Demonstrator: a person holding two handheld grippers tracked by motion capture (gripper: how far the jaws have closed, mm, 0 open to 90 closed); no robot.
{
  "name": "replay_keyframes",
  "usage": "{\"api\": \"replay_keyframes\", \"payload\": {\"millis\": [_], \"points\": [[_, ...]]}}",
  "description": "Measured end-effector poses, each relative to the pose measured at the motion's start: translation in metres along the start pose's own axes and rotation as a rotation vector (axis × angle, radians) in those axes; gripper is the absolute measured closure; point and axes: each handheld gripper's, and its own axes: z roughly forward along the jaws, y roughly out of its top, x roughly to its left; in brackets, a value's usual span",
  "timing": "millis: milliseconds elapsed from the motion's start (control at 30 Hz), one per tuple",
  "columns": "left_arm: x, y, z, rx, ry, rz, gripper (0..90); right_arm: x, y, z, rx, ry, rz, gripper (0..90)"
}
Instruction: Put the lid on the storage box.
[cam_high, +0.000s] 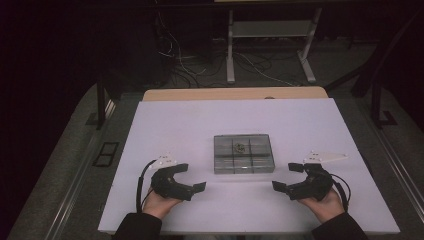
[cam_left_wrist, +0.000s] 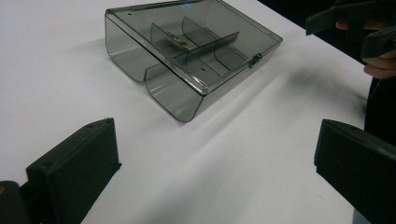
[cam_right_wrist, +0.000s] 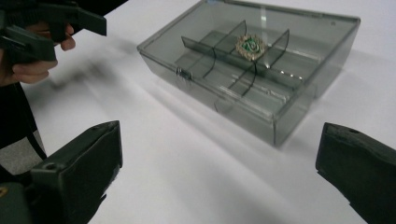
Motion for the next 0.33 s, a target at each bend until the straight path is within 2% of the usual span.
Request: {"api": "replay_keyframes", "payload": {"millis": [333], "points": [[-0.002, -0.007, 0.0, 0.0, -0.009, 0.003, 0.0, -0.004, -0.021, -0.009, -0.001, -0.011, 0.023, 0.4]]}}
